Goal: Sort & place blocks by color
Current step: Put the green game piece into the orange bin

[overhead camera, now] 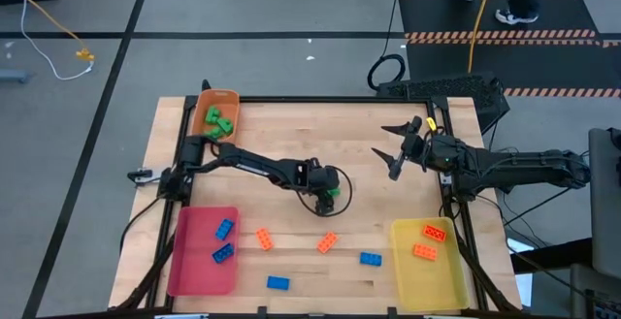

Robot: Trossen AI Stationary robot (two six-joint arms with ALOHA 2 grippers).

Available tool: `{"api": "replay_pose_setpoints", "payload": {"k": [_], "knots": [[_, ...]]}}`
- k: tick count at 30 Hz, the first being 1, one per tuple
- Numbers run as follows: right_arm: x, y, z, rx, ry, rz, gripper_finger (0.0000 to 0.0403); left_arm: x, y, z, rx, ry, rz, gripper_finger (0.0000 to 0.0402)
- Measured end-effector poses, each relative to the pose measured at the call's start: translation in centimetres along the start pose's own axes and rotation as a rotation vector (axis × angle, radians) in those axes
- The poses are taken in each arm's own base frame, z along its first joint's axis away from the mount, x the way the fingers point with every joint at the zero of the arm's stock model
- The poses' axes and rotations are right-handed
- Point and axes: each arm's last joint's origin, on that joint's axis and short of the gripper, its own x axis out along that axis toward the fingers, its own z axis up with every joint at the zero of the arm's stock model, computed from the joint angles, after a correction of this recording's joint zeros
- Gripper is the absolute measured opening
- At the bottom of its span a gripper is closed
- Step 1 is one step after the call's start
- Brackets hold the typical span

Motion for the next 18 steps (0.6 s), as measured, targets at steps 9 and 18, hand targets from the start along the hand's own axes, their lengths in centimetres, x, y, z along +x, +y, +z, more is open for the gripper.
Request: {"api": "replay_pose_setpoints", "payload": {"k": [9,18], "knots": [[0.0,0.0,0.0,-0.004,0.000,-0.001,0.0320,-0.6,1.0,0.2,0.013,0.024,0.003,0.0125],[0.0,0.0,0.0,-0.010,-0.001,-0.002,0.0320,-4.9,4.9,1.5,-0.051,0.051,0.073,0.0125]]}}
